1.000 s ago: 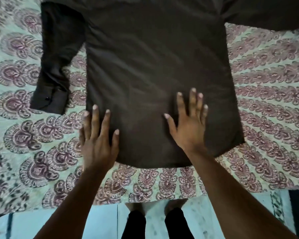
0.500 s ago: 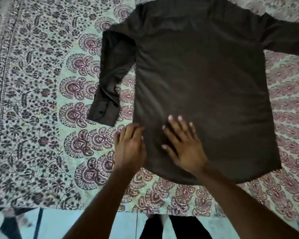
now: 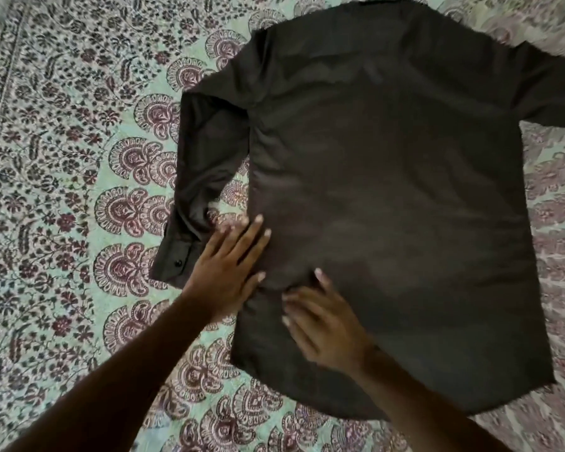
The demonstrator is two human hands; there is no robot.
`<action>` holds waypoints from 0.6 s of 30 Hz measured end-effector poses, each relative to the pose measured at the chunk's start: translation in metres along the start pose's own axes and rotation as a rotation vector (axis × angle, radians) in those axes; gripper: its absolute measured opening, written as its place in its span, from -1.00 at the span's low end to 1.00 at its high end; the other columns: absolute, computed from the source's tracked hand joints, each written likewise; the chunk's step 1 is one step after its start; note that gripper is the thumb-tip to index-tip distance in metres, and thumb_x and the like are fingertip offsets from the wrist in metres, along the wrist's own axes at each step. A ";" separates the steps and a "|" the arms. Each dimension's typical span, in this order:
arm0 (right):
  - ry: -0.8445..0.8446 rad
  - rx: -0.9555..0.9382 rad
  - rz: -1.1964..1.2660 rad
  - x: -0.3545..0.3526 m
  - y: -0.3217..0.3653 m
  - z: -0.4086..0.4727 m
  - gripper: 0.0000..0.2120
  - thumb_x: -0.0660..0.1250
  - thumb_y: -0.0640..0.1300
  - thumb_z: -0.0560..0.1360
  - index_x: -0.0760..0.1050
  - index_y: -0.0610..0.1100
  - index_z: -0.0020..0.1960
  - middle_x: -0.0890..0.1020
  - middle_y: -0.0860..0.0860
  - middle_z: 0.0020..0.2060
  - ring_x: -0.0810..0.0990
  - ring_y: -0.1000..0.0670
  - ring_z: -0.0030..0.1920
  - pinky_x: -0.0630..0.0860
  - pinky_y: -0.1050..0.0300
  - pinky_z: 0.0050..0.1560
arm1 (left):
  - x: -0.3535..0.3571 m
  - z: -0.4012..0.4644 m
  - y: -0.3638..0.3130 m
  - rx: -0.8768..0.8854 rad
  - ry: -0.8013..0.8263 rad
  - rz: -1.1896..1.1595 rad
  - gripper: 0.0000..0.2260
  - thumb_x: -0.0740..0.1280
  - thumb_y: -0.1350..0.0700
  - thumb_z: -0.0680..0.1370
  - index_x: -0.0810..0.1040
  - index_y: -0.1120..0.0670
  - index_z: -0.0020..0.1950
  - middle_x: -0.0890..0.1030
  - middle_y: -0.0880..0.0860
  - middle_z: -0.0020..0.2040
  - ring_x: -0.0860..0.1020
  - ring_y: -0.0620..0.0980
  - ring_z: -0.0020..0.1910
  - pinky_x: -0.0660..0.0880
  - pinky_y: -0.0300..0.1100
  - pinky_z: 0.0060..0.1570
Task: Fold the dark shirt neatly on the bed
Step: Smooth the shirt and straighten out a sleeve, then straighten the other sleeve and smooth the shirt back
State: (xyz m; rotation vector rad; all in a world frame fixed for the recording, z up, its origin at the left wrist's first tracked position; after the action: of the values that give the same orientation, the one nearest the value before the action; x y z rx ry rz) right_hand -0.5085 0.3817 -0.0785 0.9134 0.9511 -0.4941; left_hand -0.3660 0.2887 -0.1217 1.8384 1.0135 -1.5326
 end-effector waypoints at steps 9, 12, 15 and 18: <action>0.358 0.354 -0.263 0.016 -0.134 0.102 -0.19 0.10 0.41 0.58 0.11 -0.02 0.68 -0.02 -0.14 0.69 -0.08 -0.24 0.68 0.10 -0.43 0.54 | -0.040 0.023 0.022 -0.132 -0.148 -0.072 -0.55 0.24 -0.04 0.64 0.47 0.06 0.51 0.39 0.10 0.59 0.48 0.20 0.40 0.39 0.17 0.31; 0.415 0.030 -0.258 0.037 -0.093 0.087 -0.27 0.11 0.41 0.58 0.14 0.13 0.67 0.06 -0.06 0.69 -0.05 -0.28 0.67 -0.01 -0.44 0.56 | -0.048 0.091 0.047 -0.196 -0.178 -0.030 -0.46 0.21 -0.10 0.65 0.31 0.01 0.63 0.20 0.04 0.69 0.29 0.17 0.58 0.32 0.19 0.39; 0.436 -0.219 -0.153 0.037 -0.074 0.075 -0.41 0.15 0.31 0.65 0.16 0.23 0.64 0.13 0.02 0.68 0.01 -0.18 0.68 0.08 -0.37 0.56 | -0.041 0.139 0.058 -0.108 -0.132 0.057 -0.47 0.14 -0.19 0.68 0.26 -0.09 0.64 0.11 0.01 0.71 0.18 0.12 0.65 0.27 0.22 0.47; 0.177 -0.048 -0.102 0.011 -0.110 0.106 -0.44 0.21 0.20 0.67 0.26 0.11 0.63 0.24 -0.05 0.65 0.16 -0.13 0.66 0.23 -0.26 0.54 | -0.037 0.151 0.079 -0.192 -0.156 0.031 -0.42 0.11 -0.26 0.66 0.22 -0.10 0.66 0.10 0.00 0.71 0.16 0.12 0.66 0.23 0.23 0.49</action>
State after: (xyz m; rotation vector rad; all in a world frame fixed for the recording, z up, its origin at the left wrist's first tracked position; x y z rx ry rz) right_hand -0.5307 0.2334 -0.1085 0.8787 1.1698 -0.4809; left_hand -0.3904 0.1162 -0.1222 1.5713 1.0158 -1.4793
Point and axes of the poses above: each hand's wrist, its own z-axis towards the middle knuckle, its own x-axis out of the palm, y = z × x, the point moved 9 cm from there along z, towards the middle knuckle
